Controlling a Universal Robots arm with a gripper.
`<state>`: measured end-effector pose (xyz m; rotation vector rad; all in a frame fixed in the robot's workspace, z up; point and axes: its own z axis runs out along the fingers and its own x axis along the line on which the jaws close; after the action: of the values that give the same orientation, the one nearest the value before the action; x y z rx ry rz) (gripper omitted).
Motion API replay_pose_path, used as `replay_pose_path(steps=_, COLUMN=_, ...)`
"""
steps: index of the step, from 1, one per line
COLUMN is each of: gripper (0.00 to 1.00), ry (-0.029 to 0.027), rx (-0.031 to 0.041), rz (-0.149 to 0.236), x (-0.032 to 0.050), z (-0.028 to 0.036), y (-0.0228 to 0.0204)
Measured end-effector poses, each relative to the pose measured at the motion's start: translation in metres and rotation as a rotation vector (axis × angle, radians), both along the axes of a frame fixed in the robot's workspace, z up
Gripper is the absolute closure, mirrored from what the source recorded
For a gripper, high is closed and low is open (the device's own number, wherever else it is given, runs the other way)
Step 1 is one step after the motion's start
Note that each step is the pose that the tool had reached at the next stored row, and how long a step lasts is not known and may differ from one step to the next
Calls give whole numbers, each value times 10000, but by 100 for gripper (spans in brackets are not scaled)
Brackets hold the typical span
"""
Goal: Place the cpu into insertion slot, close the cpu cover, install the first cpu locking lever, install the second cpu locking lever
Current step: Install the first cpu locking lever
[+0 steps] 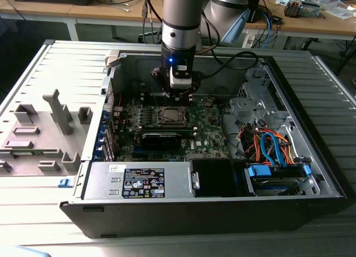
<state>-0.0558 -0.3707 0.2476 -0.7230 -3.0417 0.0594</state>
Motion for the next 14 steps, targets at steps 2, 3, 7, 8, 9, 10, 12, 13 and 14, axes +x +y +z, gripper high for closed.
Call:
replay_pose_path(steps=2, gripper=89, ry=0, rx=0, rz=86, x=0, z=0, y=0)
replay_pose_path(steps=3, gripper=89, ry=0, rx=0, rz=130, x=0, z=0, y=0)
replay_pose_path(steps=7, gripper=89, ry=0, rx=-1, rz=283, x=0, z=0, y=0)
replay_pose_path(steps=8, gripper=89, ry=0, rx=0, rz=312, x=0, z=0, y=0)
replay_pose_path(steps=9, gripper=89, ry=0, rx=-1, rz=345, x=0, z=0, y=0)
replay_pose_path(steps=10, gripper=89, ry=0, rx=-1, rz=387, x=0, z=0, y=0)
replay_pose_path(steps=12, gripper=89, ry=0, rx=-1, rz=473, x=0, z=0, y=0)
replay_pose_path(steps=13, gripper=89, ry=0, rx=-1, rz=500, x=0, z=0, y=0)
replay_pose_path(steps=14, gripper=89, ry=0, rx=-1, rz=528, x=0, z=0, y=0)
